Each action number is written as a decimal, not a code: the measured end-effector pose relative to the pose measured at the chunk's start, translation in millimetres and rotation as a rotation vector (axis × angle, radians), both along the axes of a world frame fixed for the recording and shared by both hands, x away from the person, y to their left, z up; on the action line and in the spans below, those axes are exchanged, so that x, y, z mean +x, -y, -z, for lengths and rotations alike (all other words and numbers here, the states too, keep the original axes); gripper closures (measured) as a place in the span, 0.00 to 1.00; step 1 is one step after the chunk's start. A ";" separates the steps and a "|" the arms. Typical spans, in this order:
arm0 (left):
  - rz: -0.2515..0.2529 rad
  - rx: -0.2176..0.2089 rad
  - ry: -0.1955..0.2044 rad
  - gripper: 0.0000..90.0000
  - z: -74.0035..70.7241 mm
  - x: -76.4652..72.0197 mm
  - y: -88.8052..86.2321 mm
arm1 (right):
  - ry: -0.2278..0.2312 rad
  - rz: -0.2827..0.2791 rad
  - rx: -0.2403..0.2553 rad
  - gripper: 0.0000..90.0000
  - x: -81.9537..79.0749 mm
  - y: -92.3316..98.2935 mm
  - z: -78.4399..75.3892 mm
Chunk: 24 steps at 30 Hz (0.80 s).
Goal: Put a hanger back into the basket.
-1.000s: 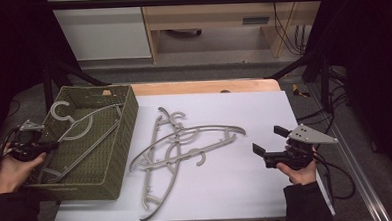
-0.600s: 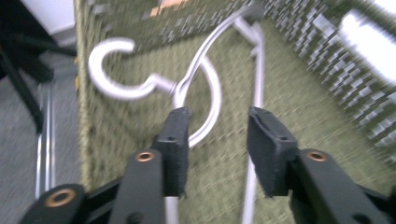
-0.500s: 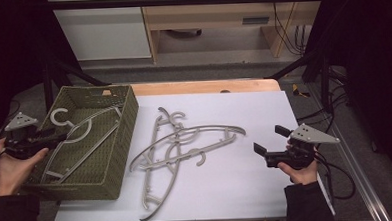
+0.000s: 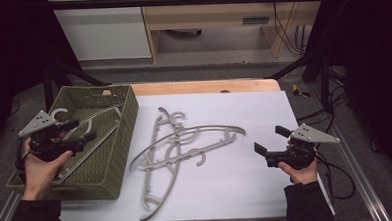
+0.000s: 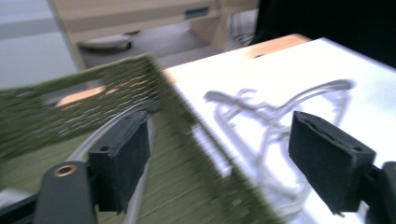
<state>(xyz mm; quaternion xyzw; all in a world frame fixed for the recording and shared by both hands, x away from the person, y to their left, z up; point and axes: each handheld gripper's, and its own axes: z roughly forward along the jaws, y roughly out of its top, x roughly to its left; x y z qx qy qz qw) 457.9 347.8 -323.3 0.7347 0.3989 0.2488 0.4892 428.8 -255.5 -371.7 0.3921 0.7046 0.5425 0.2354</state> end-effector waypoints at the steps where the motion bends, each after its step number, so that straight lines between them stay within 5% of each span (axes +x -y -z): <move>1: 0.009 -0.002 0.007 0.20 0.9 -1.5 7.2 | 0.000 0.000 0.000 0.03 0.0 0.0 0.1; 5: 0.045 -0.015 0.013 0.13 5.7 -4.6 28.8 | 0.000 -0.004 0.005 0.03 -0.5 0.9 -0.2; 11: 0.108 0.029 0.006 0.11 12.7 -5.5 63.0 | 0.003 -0.004 0.002 0.03 -0.9 1.3 -0.2; 24: 0.197 0.124 -0.070 0.12 26.1 15.0 122.1 | 0.004 -0.005 0.005 0.03 -1.1 1.2 -0.6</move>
